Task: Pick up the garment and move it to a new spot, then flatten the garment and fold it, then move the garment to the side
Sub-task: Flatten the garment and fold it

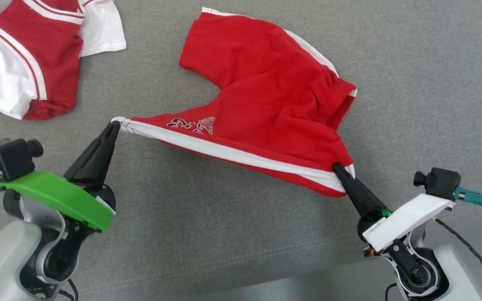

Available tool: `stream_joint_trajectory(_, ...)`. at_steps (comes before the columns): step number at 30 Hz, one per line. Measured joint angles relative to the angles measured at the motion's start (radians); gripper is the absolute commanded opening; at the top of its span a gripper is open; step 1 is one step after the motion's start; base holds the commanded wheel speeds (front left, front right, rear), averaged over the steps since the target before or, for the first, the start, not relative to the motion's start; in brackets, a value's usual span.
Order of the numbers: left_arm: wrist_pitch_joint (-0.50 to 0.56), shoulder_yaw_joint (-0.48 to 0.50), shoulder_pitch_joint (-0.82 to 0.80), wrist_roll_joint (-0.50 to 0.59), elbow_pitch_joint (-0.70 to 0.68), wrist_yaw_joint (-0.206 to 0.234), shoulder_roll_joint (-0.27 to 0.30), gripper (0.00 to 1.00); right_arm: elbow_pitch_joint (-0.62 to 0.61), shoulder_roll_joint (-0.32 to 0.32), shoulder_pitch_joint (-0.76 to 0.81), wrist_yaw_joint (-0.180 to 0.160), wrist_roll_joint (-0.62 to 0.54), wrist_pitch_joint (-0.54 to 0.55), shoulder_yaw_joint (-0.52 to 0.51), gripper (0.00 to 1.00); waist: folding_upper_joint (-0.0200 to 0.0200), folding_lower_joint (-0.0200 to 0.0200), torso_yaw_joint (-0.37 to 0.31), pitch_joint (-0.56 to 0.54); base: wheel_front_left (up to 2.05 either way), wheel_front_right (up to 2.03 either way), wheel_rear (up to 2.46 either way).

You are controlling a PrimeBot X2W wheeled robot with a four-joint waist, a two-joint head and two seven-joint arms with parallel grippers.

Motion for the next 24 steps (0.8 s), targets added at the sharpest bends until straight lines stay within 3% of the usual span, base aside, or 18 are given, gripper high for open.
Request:
stream_joint_trajectory(11,0.163,0.019,-0.174,0.0,-0.026,0.007,0.08,0.0,-0.205,0.01,-0.05,-0.001,0.109,0.018,-0.037,0.0,0.0,0.0,-0.075,0.056,0.0,0.0,0.0)
stream_joint_trajectory(20,0.351,0.019,-0.373,0.005,0.005,0.007,0.1,0.0,-0.146,0.007,-0.15,-0.082,0.132,0.083,-0.068,0.0,0.0,0.0,-0.133,0.127,0.0,0.0,0.0)
stream_joint_trajectory(24,0.415,0.019,-0.455,0.051,0.047,0.007,0.104,0.0,-0.112,0.028,-0.202,-0.09,0.158,0.103,-0.047,0.0,0.0,0.0,-0.152,0.169,0.0,0.0,0.0)
